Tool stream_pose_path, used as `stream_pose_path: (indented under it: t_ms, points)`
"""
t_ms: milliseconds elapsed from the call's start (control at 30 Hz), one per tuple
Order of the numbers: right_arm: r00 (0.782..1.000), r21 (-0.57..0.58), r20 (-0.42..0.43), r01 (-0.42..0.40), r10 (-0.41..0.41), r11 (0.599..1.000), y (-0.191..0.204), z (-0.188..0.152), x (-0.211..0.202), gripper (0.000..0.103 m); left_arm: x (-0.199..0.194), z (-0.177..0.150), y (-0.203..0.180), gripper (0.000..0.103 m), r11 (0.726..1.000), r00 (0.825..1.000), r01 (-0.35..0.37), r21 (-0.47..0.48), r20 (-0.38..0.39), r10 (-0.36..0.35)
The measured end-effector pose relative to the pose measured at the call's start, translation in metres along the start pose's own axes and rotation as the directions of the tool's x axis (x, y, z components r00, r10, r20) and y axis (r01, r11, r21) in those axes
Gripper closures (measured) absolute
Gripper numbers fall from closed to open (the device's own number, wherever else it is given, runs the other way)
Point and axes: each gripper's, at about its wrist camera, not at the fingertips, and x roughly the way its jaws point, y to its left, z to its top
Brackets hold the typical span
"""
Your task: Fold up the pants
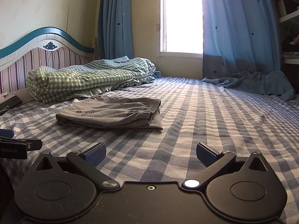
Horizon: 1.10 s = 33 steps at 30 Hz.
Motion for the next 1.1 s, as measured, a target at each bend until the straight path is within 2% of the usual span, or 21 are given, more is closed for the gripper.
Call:
stream_pose_path:
  t_ms: [1100]
  points:
    - [1.000,-0.018,-0.017,-0.008,0.007,1.000,0.0014,-0.0012,0.0041,0.001,0.0046,-0.0001,0.0009,0.000,1.000,1.000,0.000,-0.001,-0.016,0.000]
